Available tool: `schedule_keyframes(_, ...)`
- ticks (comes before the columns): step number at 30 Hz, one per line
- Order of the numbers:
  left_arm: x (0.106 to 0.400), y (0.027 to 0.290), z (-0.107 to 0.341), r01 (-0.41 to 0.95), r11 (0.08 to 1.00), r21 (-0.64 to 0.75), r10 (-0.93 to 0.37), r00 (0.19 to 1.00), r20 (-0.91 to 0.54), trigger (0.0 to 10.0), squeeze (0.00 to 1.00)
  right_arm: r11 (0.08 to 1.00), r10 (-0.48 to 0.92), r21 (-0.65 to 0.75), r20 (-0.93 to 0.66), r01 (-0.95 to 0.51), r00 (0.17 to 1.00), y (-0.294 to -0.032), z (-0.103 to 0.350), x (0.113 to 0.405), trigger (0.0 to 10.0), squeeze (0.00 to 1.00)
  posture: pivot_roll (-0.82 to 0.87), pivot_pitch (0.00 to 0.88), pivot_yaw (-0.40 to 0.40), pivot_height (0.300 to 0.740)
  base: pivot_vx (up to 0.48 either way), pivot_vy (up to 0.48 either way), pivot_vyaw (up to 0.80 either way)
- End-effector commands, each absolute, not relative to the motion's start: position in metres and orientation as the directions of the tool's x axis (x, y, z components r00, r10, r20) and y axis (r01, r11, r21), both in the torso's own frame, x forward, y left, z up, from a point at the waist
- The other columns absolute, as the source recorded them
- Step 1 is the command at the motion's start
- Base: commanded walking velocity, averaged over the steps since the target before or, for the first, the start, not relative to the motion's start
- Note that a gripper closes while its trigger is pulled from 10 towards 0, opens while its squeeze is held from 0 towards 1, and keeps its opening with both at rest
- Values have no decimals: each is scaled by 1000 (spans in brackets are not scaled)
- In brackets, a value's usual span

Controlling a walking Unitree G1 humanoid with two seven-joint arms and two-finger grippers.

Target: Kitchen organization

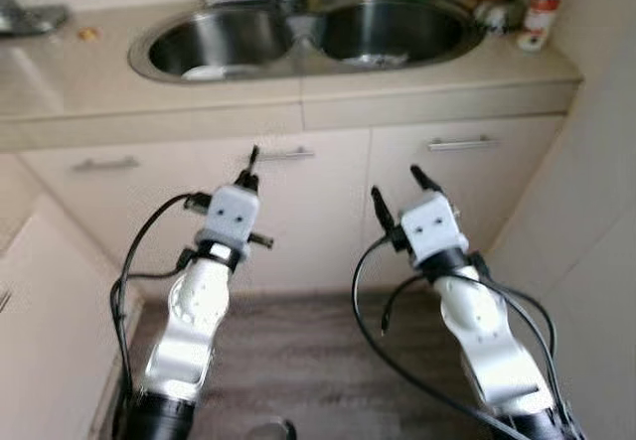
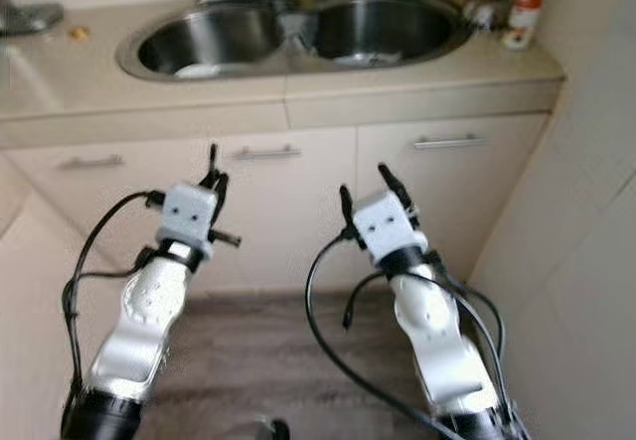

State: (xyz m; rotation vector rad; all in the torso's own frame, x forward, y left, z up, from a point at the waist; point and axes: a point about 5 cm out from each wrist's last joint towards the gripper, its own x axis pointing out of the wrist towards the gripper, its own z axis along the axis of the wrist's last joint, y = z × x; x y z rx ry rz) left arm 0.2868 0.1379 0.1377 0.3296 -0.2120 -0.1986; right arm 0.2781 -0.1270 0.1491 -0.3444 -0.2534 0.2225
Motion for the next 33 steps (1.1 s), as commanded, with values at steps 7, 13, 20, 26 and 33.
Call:
schedule_keyframes(7,286,139,141,179,927,331,-250,950,187,10000,0,940,334,-120,138,-319,932,-120,146,280,10000,0,-99,51,29,740,0,0,0)
schedule_keyframes(13,286,140,142,174,931,322,-245,950,194,10000,0,920,383,-138,116,-367,917,-111,141,275,10000,0,-94,51,27,740,0,0,0)
schedule_keyframes(20,286,147,168,87,956,281,-186,919,347,10000,0,923,357,-210,165,-321,919,-117,151,279,10000,0,-93,50,26,740,0,0,0)
schedule_keyframes(26,288,145,188,71,944,321,-209,883,420,10000,0,936,336,-179,207,-303,919,-119,160,282,10000,0,-94,49,27,740,0,0,0)
schedule_keyframes(33,287,143,191,77,940,332,-225,873,433,10000,0,944,315,-181,242,-276,918,-120,167,283,10000,0,-92,49,25,740,0,0,0)
